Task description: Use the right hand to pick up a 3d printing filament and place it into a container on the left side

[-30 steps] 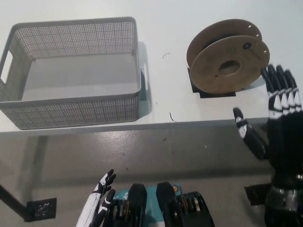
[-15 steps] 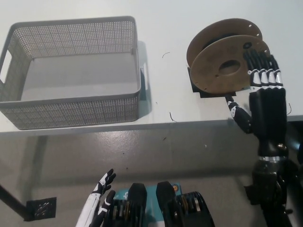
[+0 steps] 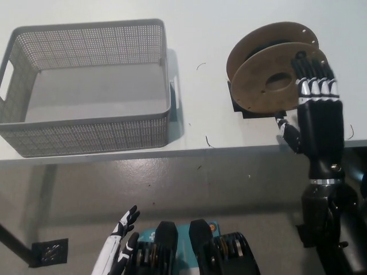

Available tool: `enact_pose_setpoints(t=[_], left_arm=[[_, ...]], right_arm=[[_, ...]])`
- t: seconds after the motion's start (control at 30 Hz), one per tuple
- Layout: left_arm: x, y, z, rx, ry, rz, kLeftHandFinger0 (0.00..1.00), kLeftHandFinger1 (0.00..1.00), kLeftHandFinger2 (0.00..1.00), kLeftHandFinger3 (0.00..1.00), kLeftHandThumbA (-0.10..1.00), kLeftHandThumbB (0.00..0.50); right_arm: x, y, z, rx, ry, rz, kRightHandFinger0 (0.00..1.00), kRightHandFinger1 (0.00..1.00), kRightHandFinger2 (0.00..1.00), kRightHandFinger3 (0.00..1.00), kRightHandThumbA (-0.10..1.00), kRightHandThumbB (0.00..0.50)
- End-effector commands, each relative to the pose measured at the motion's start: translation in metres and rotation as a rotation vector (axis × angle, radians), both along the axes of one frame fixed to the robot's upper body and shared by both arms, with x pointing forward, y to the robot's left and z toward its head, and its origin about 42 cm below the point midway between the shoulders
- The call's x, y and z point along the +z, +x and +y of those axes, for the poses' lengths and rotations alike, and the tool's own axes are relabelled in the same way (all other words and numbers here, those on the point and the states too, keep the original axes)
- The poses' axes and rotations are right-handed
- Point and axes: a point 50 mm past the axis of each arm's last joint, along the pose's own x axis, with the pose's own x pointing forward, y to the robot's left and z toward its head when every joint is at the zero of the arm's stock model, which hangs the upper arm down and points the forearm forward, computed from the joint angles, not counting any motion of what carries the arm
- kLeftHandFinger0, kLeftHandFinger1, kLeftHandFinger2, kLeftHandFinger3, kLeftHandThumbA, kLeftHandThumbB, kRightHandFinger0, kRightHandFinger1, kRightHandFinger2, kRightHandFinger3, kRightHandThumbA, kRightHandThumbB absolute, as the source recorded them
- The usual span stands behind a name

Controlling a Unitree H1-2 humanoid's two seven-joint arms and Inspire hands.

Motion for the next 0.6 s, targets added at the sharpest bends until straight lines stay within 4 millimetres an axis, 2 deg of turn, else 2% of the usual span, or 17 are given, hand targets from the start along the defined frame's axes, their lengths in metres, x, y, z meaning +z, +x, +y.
enact_pose_setpoints(t=[0.0, 0.13, 0.3, 0.4, 0.5, 0.57], left_arm=[[0.002, -0.005, 0.006, 0.012, -0.008, -0.036, 1.0, 1.0, 1.0, 1.0, 1.0, 0.261], [0.001, -0.008, 0.006, 0.012, -0.005, -0.034, 1.0, 1.0, 1.0, 1.0, 1.0, 0.255], [-0.006, -0.022, 0.006, 0.015, -0.001, -0.009, 1.0, 1.0, 1.0, 1.0, 1.0, 0.253], [-0.007, -0.025, 0.006, 0.023, -0.002, -0.003, 1.0, 1.0, 1.0, 1.0, 1.0, 0.252], [-0.008, -0.026, 0.008, 0.029, 0.001, 0.001, 1.0, 1.0, 1.0, 1.0, 1.0, 0.253], [-0.009, -0.026, 0.007, 0.026, 0.004, 0.001, 1.0, 1.0, 1.0, 1.0, 1.0, 0.251]], right_arm=[[0.052, -0.008, -0.002, -0.063, -0.057, -0.258, 1.0, 1.0, 1.0, 1.0, 0.96, 0.442], [0.075, -0.024, 0.001, -0.067, -0.063, -0.33, 1.0, 1.0, 1.0, 1.0, 0.89, 0.473], [0.07, -0.028, 0.001, -0.063, -0.06, -0.284, 1.0, 1.0, 1.0, 1.0, 0.91, 0.492], [0.076, -0.026, 0.002, 0.013, -0.016, -0.221, 1.0, 1.0, 1.0, 1.0, 0.91, 0.492], [0.107, -0.026, -0.001, 0.127, 0.01, -0.095, 1.0, 1.0, 1.0, 1.0, 0.89, 0.5], [0.135, -0.023, -0.007, 0.205, 0.019, 0.001, 1.0, 1.0, 1.0, 1.0, 0.82, 0.5]])
